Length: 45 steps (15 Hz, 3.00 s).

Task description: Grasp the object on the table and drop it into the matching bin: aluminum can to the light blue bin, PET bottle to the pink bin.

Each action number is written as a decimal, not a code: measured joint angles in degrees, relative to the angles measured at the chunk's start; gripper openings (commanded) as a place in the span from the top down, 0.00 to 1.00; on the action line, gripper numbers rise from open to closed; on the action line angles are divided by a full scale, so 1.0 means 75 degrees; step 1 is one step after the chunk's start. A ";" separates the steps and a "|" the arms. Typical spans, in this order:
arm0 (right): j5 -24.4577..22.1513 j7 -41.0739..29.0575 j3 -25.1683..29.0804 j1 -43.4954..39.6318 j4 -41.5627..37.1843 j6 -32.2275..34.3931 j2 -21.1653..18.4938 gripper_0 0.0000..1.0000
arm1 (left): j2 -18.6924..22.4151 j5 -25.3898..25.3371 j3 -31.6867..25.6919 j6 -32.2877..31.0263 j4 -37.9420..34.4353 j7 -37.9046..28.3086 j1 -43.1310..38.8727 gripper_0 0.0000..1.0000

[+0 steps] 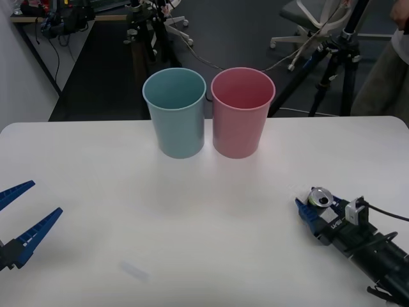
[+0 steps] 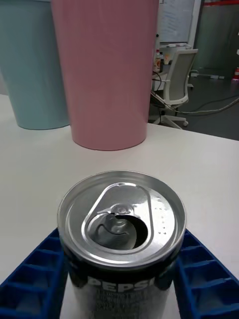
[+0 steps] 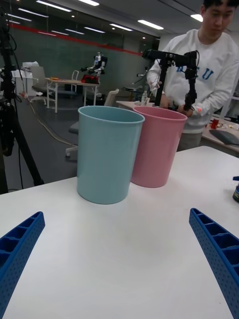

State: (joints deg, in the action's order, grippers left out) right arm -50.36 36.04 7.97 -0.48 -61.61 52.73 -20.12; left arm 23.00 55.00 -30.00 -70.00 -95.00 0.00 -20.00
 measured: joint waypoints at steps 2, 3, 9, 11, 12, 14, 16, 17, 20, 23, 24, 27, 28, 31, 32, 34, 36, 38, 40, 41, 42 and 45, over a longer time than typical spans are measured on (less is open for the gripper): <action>0.0001 -0.0010 0.0005 -0.0003 0.0000 0.0022 0.0000 1.00 | 0.0000 0.0000 0.0000 0.0000 0.0000 0.0000 0.0000 0.00; 0.0004 -0.0008 0.0012 -0.0004 0.0000 0.0031 0.0000 1.00 | 0.0000 0.0000 0.0000 0.0000 0.0000 0.0000 0.0000 0.00; 0.0000 -0.0016 0.0117 -0.0005 -0.0005 0.0238 0.0000 1.00 | 0.0000 0.0000 0.0000 0.0000 0.0000 0.0000 0.0000 0.00; -0.0004 -0.0042 0.0194 -0.0058 -0.0179 0.0389 0.0000 1.00 | 0.0000 0.0000 0.0000 0.0000 0.0000 0.0000 0.0000 0.00; -0.0010 -0.0074 0.0215 -0.0142 -0.0365 0.0402 0.0001 1.00 | 0.0000 0.0000 0.0000 0.0000 0.0000 0.0000 0.0000 0.00; -0.0012 -0.0202 0.0220 -0.0510 -0.1198 0.0256 0.0000 1.00 | 0.0000 0.0000 0.0000 0.0000 0.0000 0.0000 0.0000 0.00; -0.0062 -0.0461 0.0184 -0.0870 -0.2090 0.0060 0.0005 1.00 | 0.0000 0.0000 0.0000 0.0000 0.0000 0.0000 0.0000 0.00; -0.0184 -0.0809 0.0182 -0.1034 -0.2584 -0.0025 0.0001 1.00 | 0.0000 0.0000 0.0000 0.0000 0.0000 0.0000 0.0000 0.00; -0.0587 -0.1859 0.0165 -0.1386 -0.3871 -0.0264 0.0000 1.00 | 0.0000 0.0000 0.0000 0.0000 0.0000 0.0000 0.0000 0.00; -0.1193 -0.3127 0.0092 -0.1600 -0.5227 -0.0666 -0.0001 1.00 | 0.0000 0.0000 0.0000 0.0000 0.0000 0.0000 0.0000 0.00; -0.1459 -0.3614 0.0077 -0.1629 -0.5663 -0.0819 -0.0001 1.00 | 0.0000 0.0000 0.0000 0.0000 0.0000 0.0000 0.0000 0.00; -0.2151 -0.5084 -0.0064 -0.1614 -0.6650 -0.1138 -0.0004 1.00 | 0.0000 0.0000 0.0000 0.0000 0.0000 0.0000 0.0000 0.00; -0.2407 -0.5492 -0.0162 -0.1609 -0.6996 -0.1355 -0.0011 1.00 | 0.0000 0.0000 0.0000 0.0000 0.0000 0.0000 0.0000 0.00; -0.3306 -0.6865 -0.0560 -0.1442 -0.7867 -0.1985 -0.0024 1.00 | 0.0000 0.0000 0.0000 0.0000 0.0000 0.0000 0.0000 0.00; -0.3621 -0.7314 -0.0737 -0.1305 -0.8077 -0.2172 -0.0024 1.00 | 0.0000 0.0000 0.0000 0.0000 0.0000 0.0000 0.0000 0.00; -0.4171 -0.7996 -0.1124 -0.0979 -0.8301 -0.2571 -0.0024 1.00 | 0.0000 0.0000 0.0000 0.0000 0.0000 0.0000 0.0000 0.00; -0.4913 -0.8656 -0.1544 -0.0495 -0.8332 -0.3044 -0.0022 1.00 | 0.0000 0.0000 0.0000 0.0000 0.0000 0.0000 0.0000 0.00; -0.5765 -0.9424 -0.1939 -0.0019 -0.8293 -0.3522 -0.0010 1.00 | 0.0000 0.0000 0.0000 0.0000 0.0000 0.0000 0.0000 0.00; -0.6544 -1.0134 -0.2238 0.0491 -0.8089 -0.3825 0.0065 1.00 | 0.0000 0.0000 0.0000 0.0000 0.0000 0.0000 0.0000 0.00; -0.6923 -1.0414 -0.2303 0.0784 -0.7901 -0.3870 0.0191 1.00 | 0.0000 0.0000 0.0000 0.0000 0.0000 0.0000 0.0000 0.00; -0.7352 -1.0662 -0.2344 0.1110 -0.7671 -0.3878 0.0374 1.00 | 0.0000 0.0000 0.0000 0.0000 0.0000 0.0000 0.0000 0.00; -0.8374 -1.1218 -0.2442 0.2039 -0.6833 -0.3879 0.0911 1.00 | 0.0000 0.0000 0.0000 0.0000 0.0000 0.0000 0.0000 0.00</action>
State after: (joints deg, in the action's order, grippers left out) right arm -113.16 -48.09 -10.34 14.81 -112.86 23.64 -13.29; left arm 23.00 55.00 -30.00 -70.00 -95.00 0.00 -20.00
